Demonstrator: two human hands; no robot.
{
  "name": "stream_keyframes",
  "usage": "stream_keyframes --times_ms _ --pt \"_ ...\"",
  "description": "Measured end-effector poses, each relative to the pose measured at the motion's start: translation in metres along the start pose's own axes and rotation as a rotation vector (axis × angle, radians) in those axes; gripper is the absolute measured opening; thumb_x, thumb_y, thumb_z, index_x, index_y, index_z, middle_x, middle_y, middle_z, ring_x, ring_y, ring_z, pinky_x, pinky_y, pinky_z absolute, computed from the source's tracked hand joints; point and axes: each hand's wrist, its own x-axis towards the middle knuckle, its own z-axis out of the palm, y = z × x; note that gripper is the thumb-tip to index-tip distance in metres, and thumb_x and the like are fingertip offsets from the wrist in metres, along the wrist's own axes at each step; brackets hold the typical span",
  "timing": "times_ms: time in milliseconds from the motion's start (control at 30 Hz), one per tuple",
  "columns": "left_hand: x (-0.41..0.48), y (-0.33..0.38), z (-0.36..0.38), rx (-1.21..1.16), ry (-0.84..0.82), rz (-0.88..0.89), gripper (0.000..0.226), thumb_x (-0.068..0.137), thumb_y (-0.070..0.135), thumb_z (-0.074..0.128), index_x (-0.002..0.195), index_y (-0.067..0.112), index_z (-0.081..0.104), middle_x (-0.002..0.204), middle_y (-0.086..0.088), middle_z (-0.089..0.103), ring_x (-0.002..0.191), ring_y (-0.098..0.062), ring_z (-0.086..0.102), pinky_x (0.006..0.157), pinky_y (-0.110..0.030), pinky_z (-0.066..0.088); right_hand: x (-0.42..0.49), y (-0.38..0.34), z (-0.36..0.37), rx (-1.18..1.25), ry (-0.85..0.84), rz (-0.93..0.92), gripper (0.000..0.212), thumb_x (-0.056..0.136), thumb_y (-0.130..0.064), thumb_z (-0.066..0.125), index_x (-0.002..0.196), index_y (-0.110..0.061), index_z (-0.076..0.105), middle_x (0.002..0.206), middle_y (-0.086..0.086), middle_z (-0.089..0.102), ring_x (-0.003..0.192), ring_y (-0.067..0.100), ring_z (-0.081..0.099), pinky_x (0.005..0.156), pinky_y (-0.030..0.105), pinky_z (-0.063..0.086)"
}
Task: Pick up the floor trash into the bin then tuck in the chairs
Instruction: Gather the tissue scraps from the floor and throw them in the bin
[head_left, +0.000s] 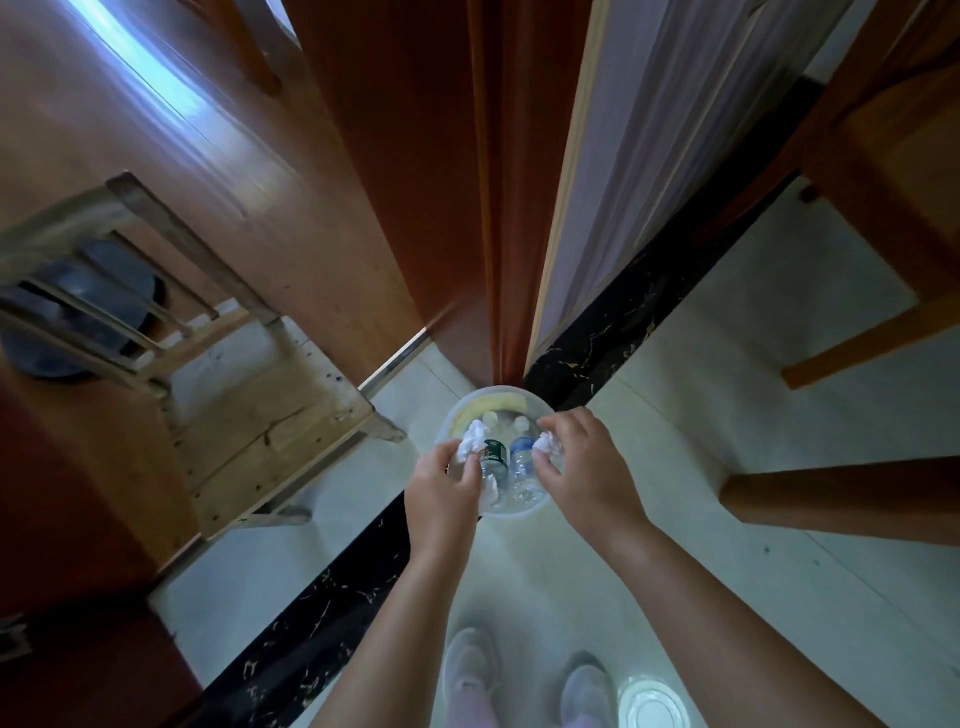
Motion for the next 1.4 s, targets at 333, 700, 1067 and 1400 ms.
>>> stream_keyframes --times_ms 333,700,1067,1400 --pt "0.029 -0.006 0.009 -0.101 -0.157 -0.122 0.041 0.092 0.023 0.057 0.132 0.016 0.051 0.119 -0.003 0.06 0.089 -0.011 0.057 0.042 -0.003 0.039 0.031 0.003 0.029 0.093 -0.056 0.14 0.037 0.088 -0.016 0.055 0.125 -0.01 0.05 0.127 0.005 0.047 0.115 0.021 0.047 0.08 0.02 0.035" --pt "0.0 -0.001 -0.019 0.201 -0.103 0.25 0.04 0.091 0.024 0.057 0.13 0.014 0.052 0.124 0.003 0.056 0.109 -0.007 0.053 0.082 -0.012 0.032 -0.004 0.009 0.018 0.012 -0.07 0.14 0.041 0.089 -0.02 0.056 0.128 -0.012 0.049 0.129 0.004 0.049 0.118 0.018 0.045 0.083 0.025 0.042" --pt "-0.056 0.033 -0.019 0.378 -0.122 0.642 0.034 0.078 0.013 0.071 0.11 0.002 0.066 0.106 -0.01 0.067 0.097 -0.028 0.063 0.083 -0.03 0.044 -0.061 -0.003 -0.042 -0.053 0.128 0.141 0.041 0.084 -0.019 0.062 0.122 -0.006 0.055 0.121 0.009 0.057 0.112 0.023 0.051 0.088 0.028 0.041" --pt "-0.152 0.085 -0.002 0.479 -0.158 1.026 0.037 0.082 0.031 0.048 0.098 0.007 0.071 0.098 -0.006 0.07 0.093 -0.029 0.063 0.08 -0.041 0.051 -0.164 0.004 -0.11 -0.136 0.37 0.303 0.041 0.082 -0.034 0.045 0.104 -0.006 0.066 0.111 0.012 0.065 0.104 0.03 0.06 0.091 0.043 0.045"
